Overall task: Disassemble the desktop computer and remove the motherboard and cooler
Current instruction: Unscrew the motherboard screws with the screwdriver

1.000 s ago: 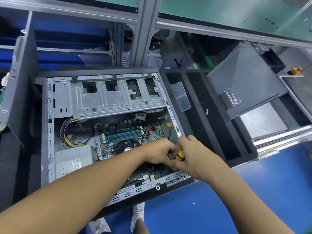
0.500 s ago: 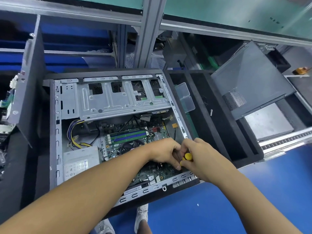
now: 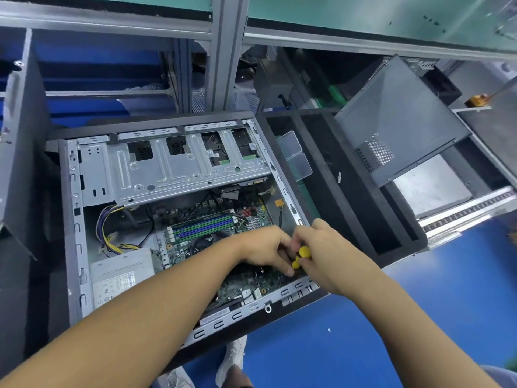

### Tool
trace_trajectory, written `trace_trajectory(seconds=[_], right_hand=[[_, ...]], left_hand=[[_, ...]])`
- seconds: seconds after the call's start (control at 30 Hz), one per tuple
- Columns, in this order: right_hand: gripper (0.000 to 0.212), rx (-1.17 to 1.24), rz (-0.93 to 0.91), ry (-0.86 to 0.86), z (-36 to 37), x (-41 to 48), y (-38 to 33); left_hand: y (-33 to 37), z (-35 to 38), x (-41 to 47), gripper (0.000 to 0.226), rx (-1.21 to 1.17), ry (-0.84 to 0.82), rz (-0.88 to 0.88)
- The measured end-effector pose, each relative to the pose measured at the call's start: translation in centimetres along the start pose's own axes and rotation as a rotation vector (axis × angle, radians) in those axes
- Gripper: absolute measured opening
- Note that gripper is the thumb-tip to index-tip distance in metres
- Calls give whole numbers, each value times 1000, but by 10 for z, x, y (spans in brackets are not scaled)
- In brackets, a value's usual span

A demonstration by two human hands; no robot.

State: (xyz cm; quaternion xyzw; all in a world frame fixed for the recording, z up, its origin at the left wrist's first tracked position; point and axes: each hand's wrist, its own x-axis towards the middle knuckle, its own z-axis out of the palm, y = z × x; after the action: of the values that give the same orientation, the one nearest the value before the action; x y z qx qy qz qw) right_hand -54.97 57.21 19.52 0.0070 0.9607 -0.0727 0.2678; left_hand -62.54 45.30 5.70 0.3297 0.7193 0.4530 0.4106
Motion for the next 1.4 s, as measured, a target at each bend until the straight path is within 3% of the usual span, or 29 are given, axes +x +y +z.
trace_trajectory(seconds=[0.13,0.4,0.53,0.7,0.8,0.97,1.17,1.23,1.4], right_hand=[[31,-45,90,118,3,1,0],[15,-26,-103,-10,-2,4,4],[14,25,-137,-40,-4,4,9],[37,-39,-1,71,2,3,9],[28,-69,1,96,3,4,8],[13,-19,-67,-10,-6,1,6],[36,77,69,44,-3,0,6],[44,-2,135,83,2,-1,4],[22,1,51,100,6,-4,-1]], left_hand=[[-1,7,5,28,54,72,23],[5,2,-2,27,30,-10,-3],[5,1,0,14,102,-5,0],[7,4,3,24,123,77,7],[6,8,6,28,136,49,17],[0,-1,3,27,87,-16,28],[0,7,6,36,152,64,66],[0,10,7,35,191,90,93],[3,7,3,29,124,26,51]])
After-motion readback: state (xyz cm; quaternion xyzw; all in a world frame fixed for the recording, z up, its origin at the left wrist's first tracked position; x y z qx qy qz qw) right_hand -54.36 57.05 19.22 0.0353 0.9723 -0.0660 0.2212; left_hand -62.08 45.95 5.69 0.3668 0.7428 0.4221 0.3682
